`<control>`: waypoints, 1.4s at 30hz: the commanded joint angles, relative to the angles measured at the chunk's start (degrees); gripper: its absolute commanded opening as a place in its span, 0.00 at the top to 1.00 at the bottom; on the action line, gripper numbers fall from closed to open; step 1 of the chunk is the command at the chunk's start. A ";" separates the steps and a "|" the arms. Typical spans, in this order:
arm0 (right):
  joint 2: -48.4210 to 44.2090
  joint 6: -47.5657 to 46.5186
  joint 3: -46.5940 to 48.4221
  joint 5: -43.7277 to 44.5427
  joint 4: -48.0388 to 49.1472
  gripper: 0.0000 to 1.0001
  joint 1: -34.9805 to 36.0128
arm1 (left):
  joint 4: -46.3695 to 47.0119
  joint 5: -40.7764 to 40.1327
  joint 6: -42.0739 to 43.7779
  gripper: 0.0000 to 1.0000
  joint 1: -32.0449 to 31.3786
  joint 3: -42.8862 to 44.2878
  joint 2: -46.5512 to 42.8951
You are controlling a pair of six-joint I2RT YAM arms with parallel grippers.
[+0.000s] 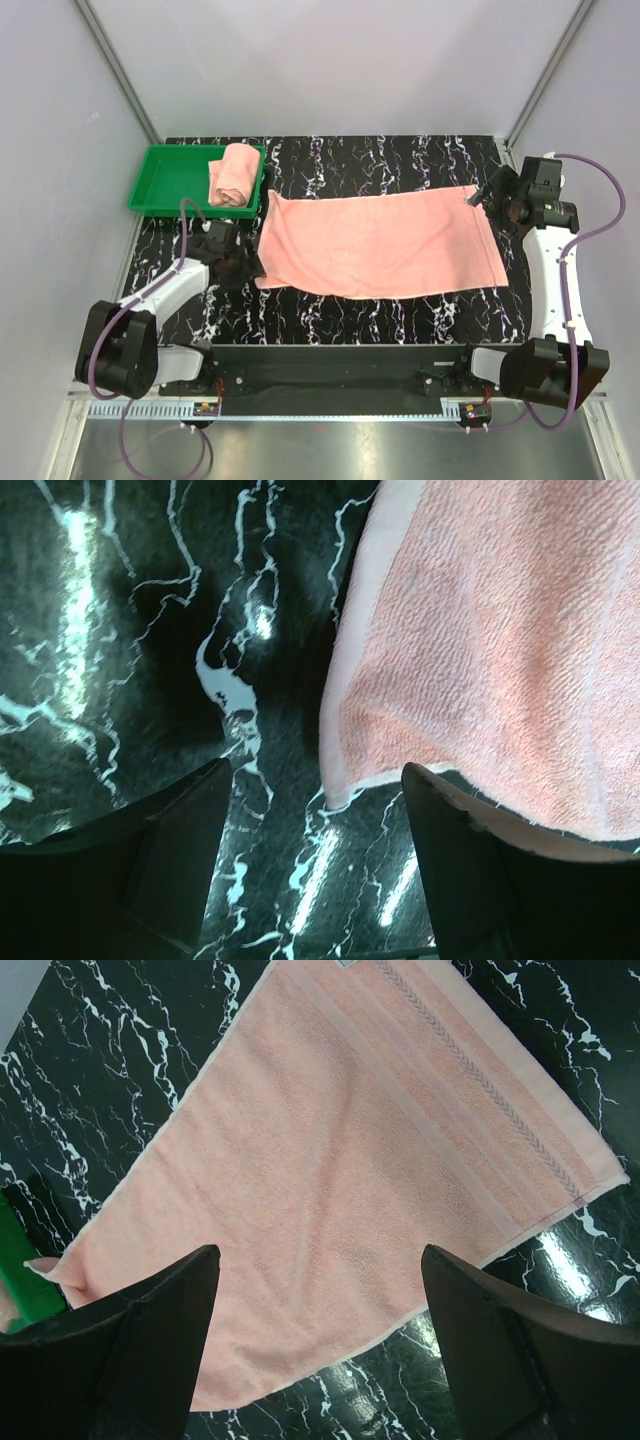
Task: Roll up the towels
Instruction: Flatten the towel
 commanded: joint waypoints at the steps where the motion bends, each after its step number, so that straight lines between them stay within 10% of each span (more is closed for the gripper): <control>1: -1.53 -1.58 0.35 -0.99 -1.27 0.11 0.35 | 6.48 1.78 -1.79 0.27 -0.88 -1.28 1.49; 6: -1.53 -2.20 -0.09 0.51 -1.80 0.11 0.35 | 9.73 3.10 -3.11 0.44 -2.46 -2.78 3.16; 12: -0.56 -0.71 -2.98 -2.03 -0.31 0.11 0.44 | 8.86 3.80 -2.23 1.00 -2.90 -2.78 2.29; 26: 6.29 1.59 -18.63 -6.71 6.47 0.08 -15.10 | -5.11 6.08 4.62 1.00 3.42 3.90 -10.99; 42: 12.09 2.90 -23.12 4.81 15.34 0.34 -19.25 | -3.36 14.52 5.59 1.00 3.95 2.06 -11.08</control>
